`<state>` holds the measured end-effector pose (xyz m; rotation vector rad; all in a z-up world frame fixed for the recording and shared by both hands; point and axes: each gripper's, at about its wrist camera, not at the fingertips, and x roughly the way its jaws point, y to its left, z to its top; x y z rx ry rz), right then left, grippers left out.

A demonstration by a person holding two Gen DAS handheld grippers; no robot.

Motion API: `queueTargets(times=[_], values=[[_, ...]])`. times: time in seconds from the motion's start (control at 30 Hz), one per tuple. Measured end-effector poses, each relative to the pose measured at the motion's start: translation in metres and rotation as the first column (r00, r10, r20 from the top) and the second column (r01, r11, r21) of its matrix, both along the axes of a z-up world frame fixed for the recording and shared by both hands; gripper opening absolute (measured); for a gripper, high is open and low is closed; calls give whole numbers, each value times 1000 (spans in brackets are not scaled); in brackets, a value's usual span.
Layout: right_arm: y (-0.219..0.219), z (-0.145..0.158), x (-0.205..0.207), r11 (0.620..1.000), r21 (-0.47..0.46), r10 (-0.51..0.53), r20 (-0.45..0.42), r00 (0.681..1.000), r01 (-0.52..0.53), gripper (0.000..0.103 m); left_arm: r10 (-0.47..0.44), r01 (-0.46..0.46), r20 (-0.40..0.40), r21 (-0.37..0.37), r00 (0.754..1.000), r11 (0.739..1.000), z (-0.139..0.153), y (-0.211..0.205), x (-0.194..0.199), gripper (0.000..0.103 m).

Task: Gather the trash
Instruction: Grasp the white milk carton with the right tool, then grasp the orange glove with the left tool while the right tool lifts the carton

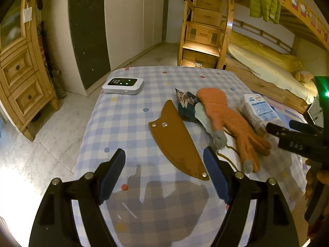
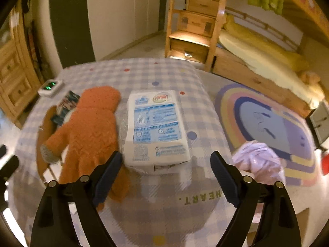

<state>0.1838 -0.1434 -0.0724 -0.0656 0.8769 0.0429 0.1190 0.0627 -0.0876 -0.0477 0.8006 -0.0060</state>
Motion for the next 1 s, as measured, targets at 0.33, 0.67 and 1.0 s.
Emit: queueTargets(times=[0.33, 0.67, 1.0], values=[[7, -15, 15, 991, 29, 130, -39, 991, -128, 81, -11, 11, 5, 29, 1000, 1000, 4, -11, -7, 76], [-16, 16, -28, 992, 1, 128, 63, 990, -128, 68, -81, 82, -8, 33, 997, 996, 5, -42, -6, 76], [-40, 29, -54, 994, 22, 105, 106, 989, -108, 68, -130, 127, -90, -43, 987, 991, -8, -64, 44, 38]])
